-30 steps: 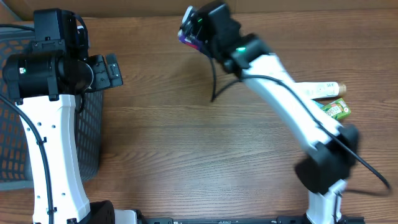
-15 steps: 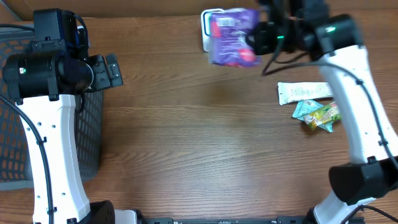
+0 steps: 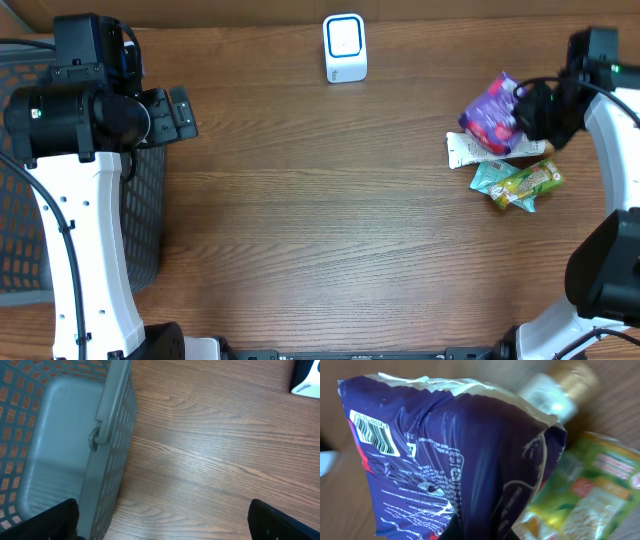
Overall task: Scan the item barcode
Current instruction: 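Carry the pack right and set it on the wipes and snack bar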
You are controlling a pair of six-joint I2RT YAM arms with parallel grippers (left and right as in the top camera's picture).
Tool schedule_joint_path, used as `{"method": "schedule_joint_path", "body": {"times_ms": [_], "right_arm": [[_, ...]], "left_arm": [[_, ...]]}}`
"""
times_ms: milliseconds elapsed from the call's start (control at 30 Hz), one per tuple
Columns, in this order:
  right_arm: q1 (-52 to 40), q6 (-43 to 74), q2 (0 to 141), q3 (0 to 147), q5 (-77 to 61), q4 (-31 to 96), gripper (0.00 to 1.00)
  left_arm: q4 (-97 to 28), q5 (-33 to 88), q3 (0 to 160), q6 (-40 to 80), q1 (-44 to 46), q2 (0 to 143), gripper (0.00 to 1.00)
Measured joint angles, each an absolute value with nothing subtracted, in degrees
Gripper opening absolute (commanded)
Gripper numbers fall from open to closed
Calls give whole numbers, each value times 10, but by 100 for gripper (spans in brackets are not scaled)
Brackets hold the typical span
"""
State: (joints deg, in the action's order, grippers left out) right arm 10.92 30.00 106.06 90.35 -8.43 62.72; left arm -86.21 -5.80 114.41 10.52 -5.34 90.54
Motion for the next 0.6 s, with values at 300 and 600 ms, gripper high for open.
{"method": "schedule_joint_path", "body": {"times_ms": [300, 600], "right_arm": [[134, 275, 1062, 873, -73, 660, 100], [134, 222, 971, 971, -91, 764, 100]], "left_arm": [[-862, -58, 1144, 105, -53, 905, 99], [-862, -58, 1144, 105, -53, 905, 99]]}}
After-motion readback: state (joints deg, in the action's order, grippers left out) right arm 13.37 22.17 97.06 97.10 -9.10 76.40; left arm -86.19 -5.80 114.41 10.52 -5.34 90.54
